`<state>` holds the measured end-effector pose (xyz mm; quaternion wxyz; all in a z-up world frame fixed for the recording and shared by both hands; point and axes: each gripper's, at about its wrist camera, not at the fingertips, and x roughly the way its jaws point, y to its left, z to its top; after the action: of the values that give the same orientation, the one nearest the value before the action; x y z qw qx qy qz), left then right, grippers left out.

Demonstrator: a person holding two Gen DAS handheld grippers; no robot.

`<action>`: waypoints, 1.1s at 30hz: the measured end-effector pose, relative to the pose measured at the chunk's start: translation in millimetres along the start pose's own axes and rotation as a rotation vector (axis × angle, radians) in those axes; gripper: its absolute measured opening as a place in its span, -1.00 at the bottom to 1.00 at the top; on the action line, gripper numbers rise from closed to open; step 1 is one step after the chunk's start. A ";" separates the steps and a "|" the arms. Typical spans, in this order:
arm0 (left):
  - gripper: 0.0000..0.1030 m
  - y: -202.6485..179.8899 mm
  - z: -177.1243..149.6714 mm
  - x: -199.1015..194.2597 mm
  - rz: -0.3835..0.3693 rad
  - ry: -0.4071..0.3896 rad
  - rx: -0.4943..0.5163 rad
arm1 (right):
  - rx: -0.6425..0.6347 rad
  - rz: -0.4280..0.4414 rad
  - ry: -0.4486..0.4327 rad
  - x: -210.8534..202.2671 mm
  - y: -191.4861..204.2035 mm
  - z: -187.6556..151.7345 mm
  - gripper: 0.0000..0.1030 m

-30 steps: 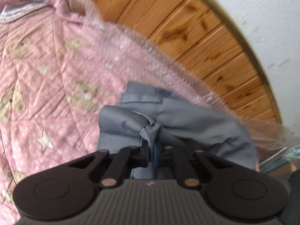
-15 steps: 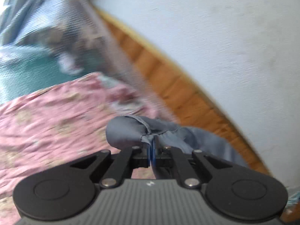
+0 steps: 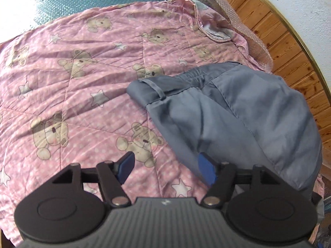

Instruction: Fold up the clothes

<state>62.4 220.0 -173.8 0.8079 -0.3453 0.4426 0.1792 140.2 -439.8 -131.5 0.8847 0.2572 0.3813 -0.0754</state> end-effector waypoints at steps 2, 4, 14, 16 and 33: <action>0.59 -12.3 5.1 8.2 0.011 -0.013 0.007 | -0.067 -0.028 0.014 19.9 11.5 13.2 0.88; 0.59 -23.0 9.4 19.8 0.023 -0.013 0.020 | -0.138 -0.069 0.041 47.3 19.7 23.0 0.89; 0.59 -57.4 19.1 43.4 0.072 -0.021 0.035 | -0.235 -0.097 0.189 127.1 3.8 63.3 -0.72; 0.59 -60.9 25.7 34.8 0.051 -0.042 0.031 | -0.188 -0.047 0.087 89.1 3.3 72.5 -0.79; 0.68 -59.0 -5.4 70.7 0.065 0.042 0.139 | -0.083 -0.308 0.092 -72.9 -48.4 -118.3 0.24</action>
<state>132.8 173.9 -211.5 0.8144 -0.2774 0.4817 0.1668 -1.8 -425.2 -167.0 0.8541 0.1622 0.4593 -0.1826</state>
